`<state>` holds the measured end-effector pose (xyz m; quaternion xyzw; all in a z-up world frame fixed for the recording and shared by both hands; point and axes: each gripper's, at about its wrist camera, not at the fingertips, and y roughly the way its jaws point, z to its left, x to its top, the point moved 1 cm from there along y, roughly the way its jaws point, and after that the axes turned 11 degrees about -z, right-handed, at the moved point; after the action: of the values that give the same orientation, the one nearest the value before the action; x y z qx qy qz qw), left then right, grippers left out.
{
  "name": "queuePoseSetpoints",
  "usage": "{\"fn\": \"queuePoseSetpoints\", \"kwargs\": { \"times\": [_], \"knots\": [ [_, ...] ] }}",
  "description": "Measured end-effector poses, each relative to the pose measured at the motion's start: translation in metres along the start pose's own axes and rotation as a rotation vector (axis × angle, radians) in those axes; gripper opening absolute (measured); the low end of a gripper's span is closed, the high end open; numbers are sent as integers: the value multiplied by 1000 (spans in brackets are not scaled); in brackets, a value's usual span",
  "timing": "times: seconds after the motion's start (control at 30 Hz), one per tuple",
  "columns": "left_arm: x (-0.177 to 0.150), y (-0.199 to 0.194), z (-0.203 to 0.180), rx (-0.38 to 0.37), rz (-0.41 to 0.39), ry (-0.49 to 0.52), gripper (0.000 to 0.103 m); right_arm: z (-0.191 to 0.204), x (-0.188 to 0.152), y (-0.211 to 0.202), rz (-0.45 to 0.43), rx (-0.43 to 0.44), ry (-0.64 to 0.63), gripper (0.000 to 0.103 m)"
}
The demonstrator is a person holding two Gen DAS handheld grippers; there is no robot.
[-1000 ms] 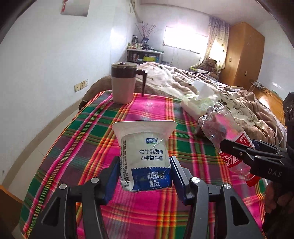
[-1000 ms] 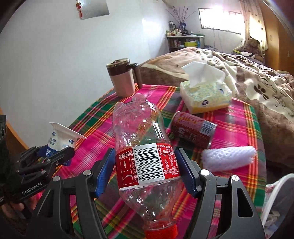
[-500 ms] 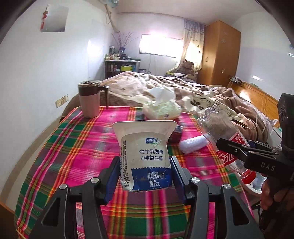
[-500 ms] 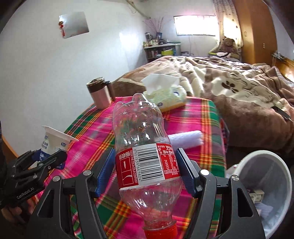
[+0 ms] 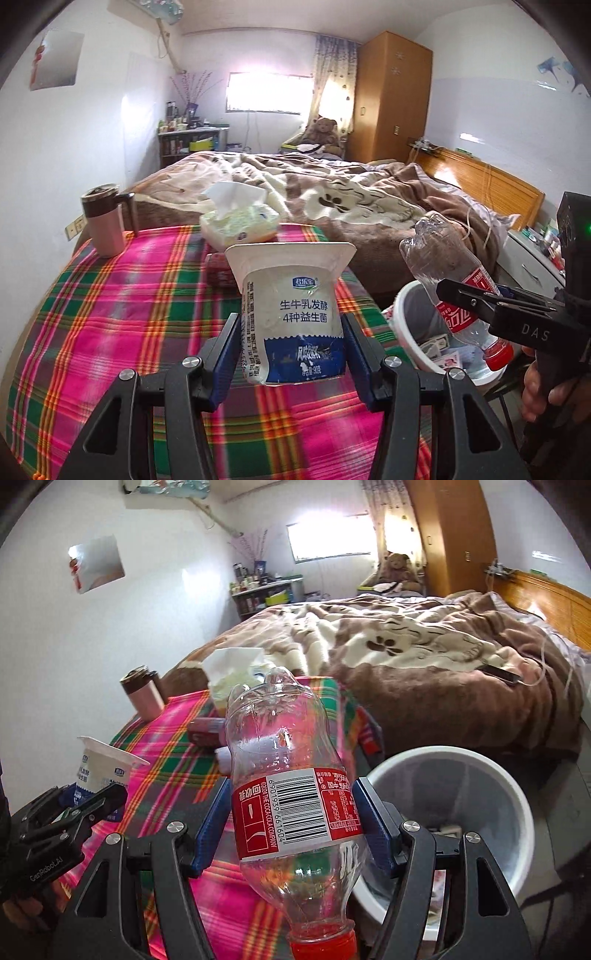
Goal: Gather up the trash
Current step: 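Carry the yogurt cup and plastic bottle with both tools over the white bin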
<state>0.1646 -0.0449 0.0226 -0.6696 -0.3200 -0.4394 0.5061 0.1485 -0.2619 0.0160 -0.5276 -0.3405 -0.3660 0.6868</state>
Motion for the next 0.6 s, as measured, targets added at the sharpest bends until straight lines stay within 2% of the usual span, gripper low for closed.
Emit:
{"fn": "queuePoseSetpoints", "kwargs": {
  "times": [0.6],
  "knots": [
    [0, 35, -100, -165, 38, 86, 53, -74, -8, -18, -5, -197, 84, 68]
  ]
}}
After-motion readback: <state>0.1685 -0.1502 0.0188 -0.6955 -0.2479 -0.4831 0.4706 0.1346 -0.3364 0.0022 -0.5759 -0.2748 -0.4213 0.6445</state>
